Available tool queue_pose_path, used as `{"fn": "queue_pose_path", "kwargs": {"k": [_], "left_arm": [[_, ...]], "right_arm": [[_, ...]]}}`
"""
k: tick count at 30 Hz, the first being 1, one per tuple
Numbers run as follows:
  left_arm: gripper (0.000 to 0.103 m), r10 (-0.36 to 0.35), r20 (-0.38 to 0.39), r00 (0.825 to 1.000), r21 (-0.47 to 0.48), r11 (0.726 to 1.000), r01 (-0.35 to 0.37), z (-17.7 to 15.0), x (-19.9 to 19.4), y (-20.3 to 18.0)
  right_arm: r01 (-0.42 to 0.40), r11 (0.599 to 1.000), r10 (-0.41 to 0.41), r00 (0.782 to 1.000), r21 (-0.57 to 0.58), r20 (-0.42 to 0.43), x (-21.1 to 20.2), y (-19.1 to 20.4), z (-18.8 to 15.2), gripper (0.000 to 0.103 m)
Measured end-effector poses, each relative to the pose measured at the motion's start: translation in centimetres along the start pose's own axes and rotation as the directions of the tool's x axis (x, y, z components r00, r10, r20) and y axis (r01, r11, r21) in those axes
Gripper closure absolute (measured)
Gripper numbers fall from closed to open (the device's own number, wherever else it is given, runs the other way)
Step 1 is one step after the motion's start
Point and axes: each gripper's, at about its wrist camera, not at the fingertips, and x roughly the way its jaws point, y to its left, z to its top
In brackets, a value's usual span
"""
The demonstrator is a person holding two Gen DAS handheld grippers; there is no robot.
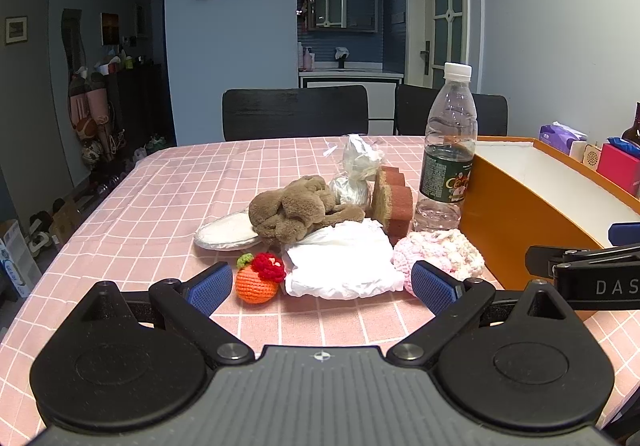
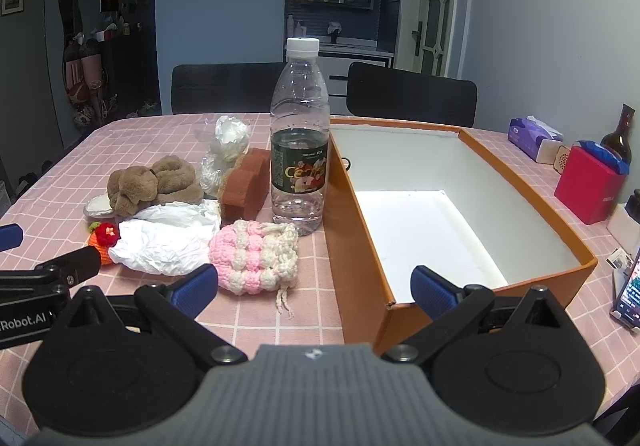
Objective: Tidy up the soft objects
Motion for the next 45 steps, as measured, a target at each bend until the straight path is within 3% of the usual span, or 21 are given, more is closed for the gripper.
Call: {"fn": "queue_pose_path", "kwargs": {"k": [45], "left_arm": [[0.000,0.003,0.001,1.000,-0.015,1.000,-0.003,0.2,-0.1,0.8]], "right_arm": [[-0.003,1.000,0.004,1.000,-0.027,0.024,-0.5,1.1,0.2,0.003]]}}
